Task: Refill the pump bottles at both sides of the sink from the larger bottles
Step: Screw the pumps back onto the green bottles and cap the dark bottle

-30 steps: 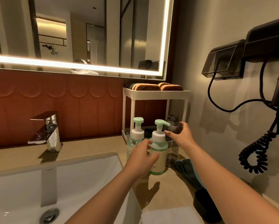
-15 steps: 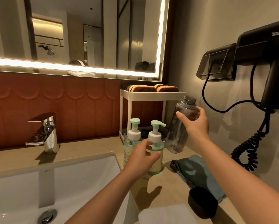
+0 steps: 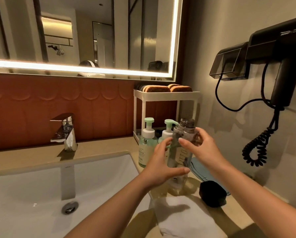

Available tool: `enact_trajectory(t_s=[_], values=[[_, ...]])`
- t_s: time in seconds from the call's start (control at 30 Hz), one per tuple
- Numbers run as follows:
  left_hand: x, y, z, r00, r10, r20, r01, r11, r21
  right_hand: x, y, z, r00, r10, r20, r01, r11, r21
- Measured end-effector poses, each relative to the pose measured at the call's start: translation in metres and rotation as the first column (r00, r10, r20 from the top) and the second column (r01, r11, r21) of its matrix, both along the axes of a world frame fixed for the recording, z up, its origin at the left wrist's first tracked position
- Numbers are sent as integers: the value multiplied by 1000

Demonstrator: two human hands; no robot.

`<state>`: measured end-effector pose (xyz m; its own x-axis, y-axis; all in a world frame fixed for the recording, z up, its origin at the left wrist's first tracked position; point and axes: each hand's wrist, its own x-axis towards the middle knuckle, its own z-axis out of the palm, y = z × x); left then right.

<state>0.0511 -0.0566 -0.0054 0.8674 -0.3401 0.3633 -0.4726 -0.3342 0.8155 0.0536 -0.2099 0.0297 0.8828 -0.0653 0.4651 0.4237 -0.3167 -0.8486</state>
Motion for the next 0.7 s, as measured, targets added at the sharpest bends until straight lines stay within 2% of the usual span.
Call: enact_trajectory(t_s=[0.13, 0.27, 0.5, 0.7], values=[[0, -3, -8, 999, 19, -27, -22, 992, -127, -5, 6, -4, 996, 79, -41, -81, 995, -57], [3, -14, -16, 998, 60, -16, -62, 981, -185, -5, 10, -11, 998, 48, -41, -53, 990, -128], [11, -27, -19, 988, 153, 11, -141, 939, -315, -5, 11, -19, 989, 111, -100, -121, 988, -96], [17, -25, -26, 983, 184, 12, -166, 913, -372, -4, -4, -9, 935, 252, -249, -297, 941, -162]])
